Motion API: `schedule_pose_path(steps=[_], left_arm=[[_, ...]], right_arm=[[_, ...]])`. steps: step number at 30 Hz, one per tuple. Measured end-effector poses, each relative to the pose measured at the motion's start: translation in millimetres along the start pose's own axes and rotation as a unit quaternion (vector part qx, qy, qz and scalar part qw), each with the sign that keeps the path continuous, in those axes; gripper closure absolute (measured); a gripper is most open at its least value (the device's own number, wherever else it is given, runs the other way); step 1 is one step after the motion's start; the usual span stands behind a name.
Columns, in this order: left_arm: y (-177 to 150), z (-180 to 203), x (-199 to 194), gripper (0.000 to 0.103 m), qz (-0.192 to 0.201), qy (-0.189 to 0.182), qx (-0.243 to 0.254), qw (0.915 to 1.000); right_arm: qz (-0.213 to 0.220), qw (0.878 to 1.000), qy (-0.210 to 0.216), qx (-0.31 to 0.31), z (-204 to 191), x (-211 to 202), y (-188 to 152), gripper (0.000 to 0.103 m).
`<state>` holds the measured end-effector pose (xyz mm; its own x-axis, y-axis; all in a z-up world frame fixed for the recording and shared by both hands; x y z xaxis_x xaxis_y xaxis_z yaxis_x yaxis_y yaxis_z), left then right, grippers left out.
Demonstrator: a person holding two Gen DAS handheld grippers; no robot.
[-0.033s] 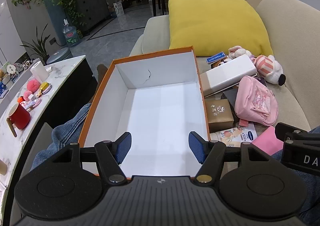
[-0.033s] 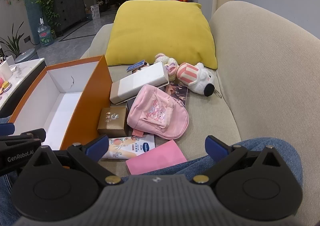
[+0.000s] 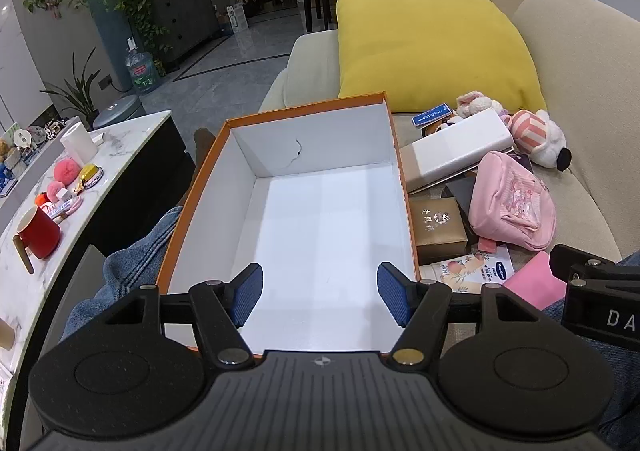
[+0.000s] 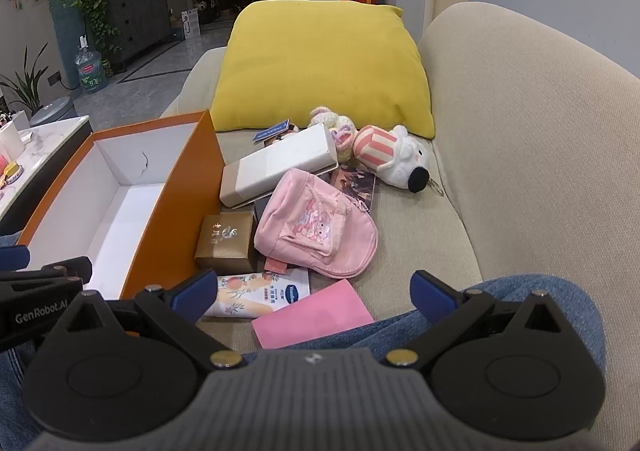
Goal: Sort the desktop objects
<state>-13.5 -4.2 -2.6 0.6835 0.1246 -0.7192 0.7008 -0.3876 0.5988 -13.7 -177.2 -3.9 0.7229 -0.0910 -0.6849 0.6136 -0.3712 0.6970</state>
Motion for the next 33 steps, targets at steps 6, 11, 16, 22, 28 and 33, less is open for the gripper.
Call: schedule_pose_path(steps=[6, 11, 16, 22, 28, 33], left_arm=[[1.3, 1.6, -1.6, 0.028, 0.002, 0.0, 0.003, 1.0], [1.4, 3.2, -2.0, 0.028, 0.002, 0.0, 0.004, 1.0], [1.7, 3.7, -2.7, 0.028, 0.002, -0.001, 0.006, 1.0], [1.8, 4.1, -2.7, 0.028, 0.002, -0.001, 0.008, 1.0], [3.2, 7.0, -2.0, 0.028, 0.002, -0.003, 0.011, 0.9999], [5.2, 7.3, -0.8, 0.028, 0.003, -0.005, 0.013, 0.9999]], right_arm=[[-0.001, 1.0, 0.0, 0.001, 0.1, -0.3, 0.4, 0.001], [-0.004, 1.0, 0.001, 0.002, 0.5, 0.4, 0.3, 0.001], [-0.007, 1.0, 0.003, 0.005, 1.8, 1.8, 0.1, 0.001], [-0.008, 1.0, 0.003, 0.005, 1.8, 1.9, 0.0, 0.001], [-0.013, 1.0, 0.004, 0.004, 1.8, 4.6, -1.6, 0.001], [-0.012, 1.0, 0.003, 0.004, 2.3, 6.4, -0.7, 0.001]])
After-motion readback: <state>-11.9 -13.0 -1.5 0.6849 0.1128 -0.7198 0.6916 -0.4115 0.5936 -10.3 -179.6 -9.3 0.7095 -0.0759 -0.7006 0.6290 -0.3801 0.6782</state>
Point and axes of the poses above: each gripper's, at about its wrist camera, not at the fingertips, and x roughly the way its jaws point, z to its right, y to its top, the point moved 1 cm from there along x, roughly the way its jaws point, and after that the axes turned 15 degrees about x, right-handed, at the moved point
